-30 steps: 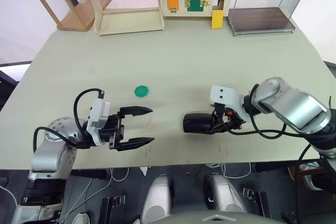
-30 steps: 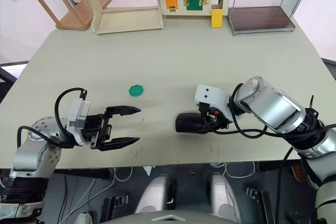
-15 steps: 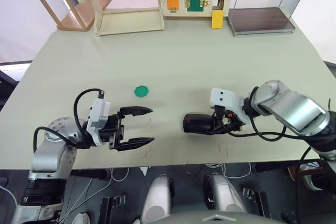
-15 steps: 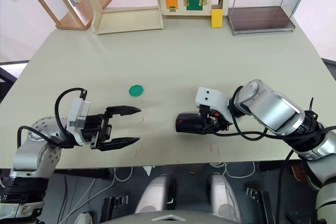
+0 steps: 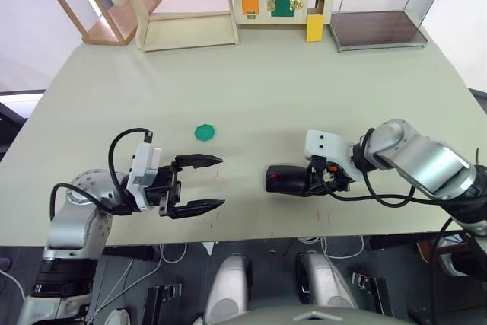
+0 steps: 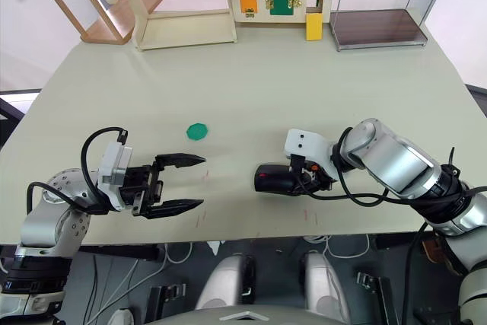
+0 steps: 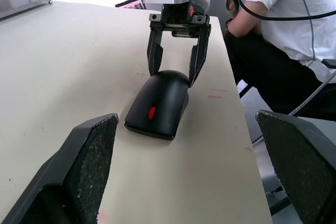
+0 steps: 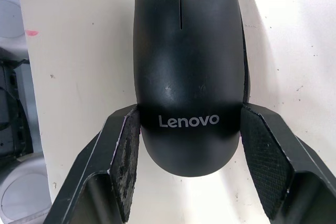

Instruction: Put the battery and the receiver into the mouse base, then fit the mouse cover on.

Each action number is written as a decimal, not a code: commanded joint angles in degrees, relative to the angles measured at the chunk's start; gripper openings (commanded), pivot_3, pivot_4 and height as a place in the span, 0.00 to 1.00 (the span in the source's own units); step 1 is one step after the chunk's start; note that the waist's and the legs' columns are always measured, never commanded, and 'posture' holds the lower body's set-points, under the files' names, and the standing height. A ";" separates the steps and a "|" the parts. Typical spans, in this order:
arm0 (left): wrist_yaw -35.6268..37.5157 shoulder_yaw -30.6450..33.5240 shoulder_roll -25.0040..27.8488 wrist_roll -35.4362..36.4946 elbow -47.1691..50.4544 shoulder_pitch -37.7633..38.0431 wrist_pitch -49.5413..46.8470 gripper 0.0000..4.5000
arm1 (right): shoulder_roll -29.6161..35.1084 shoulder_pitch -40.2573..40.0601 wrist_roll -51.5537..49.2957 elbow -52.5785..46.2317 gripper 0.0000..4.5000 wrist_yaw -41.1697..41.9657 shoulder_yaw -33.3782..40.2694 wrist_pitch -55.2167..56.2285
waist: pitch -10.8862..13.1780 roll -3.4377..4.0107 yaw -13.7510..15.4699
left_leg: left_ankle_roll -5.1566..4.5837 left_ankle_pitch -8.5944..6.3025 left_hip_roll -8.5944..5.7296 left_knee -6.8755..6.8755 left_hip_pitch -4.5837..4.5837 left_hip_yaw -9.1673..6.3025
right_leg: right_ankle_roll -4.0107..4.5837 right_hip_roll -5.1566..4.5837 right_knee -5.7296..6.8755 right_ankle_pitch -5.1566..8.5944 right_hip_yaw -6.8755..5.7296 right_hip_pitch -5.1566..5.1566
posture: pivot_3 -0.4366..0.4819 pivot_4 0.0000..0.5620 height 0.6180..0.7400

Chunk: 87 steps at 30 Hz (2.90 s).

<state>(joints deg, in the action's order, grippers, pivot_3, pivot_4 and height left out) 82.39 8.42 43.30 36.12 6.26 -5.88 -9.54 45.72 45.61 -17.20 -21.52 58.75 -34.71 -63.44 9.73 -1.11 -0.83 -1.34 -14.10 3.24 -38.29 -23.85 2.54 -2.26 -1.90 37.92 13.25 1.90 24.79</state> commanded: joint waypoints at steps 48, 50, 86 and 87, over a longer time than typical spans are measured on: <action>0.27 0.13 -0.80 0.19 0.74 -0.90 0.50 1.00 | -4.01 -21.56 -5.19 3.20 0.99 0.08 22.15 24.61 | -0.04 -0.07 0.09 | 0.00 0.00 -0.01 -0.03 -0.01 -0.02 | -0.04 0.03 0.01 -0.02 0.02 -0.04 | 0.48 0.27 1.00; 0.37 0.10 -0.74 0.10 0.47 -1.25 0.58 1.00 | -5.46 -24.01 -5.11 4.92 0.99 -0.11 23.79 28.84 | -0.04 -0.08 0.08 | 0.00 0.00 -0.01 -0.05 0.01 -0.04 | -0.05 0.06 0.02 -0.02 0.02 -0.06 | 0.48 0.27 1.00; 6.41 0.21 2.51 -1.20 -3.78 -6.09 1.32 1.00 | -14.91 -32.96 -4.79 21.36 0.99 6.85 28.20 53.32 | -0.04 -0.07 0.07 | 0.01 0.01 -0.01 -0.08 0.08 -0.03 | -0.07 0.11 0.06 -0.04 0.08 -0.12 | 0.48 0.27 1.00; 6.55 0.28 2.57 -1.14 -3.79 -6.00 1.32 1.00 | -15.07 -32.82 -4.68 21.48 0.99 6.86 28.11 53.50 | -0.04 -0.07 0.06 | 0.01 0.01 0.00 -0.07 0.08 -0.04 | -0.07 0.12 0.06 -0.04 0.08 -0.12 | 0.48 0.27 1.00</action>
<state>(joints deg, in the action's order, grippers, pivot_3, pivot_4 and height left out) 87.58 8.28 44.89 34.89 2.10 -11.58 -9.14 30.83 12.01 -21.67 1.02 64.90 -6.87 -11.03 9.68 -1.18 -0.76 -1.33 -14.09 3.24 -38.37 -23.76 2.50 -2.33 -1.79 37.99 13.21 1.98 24.68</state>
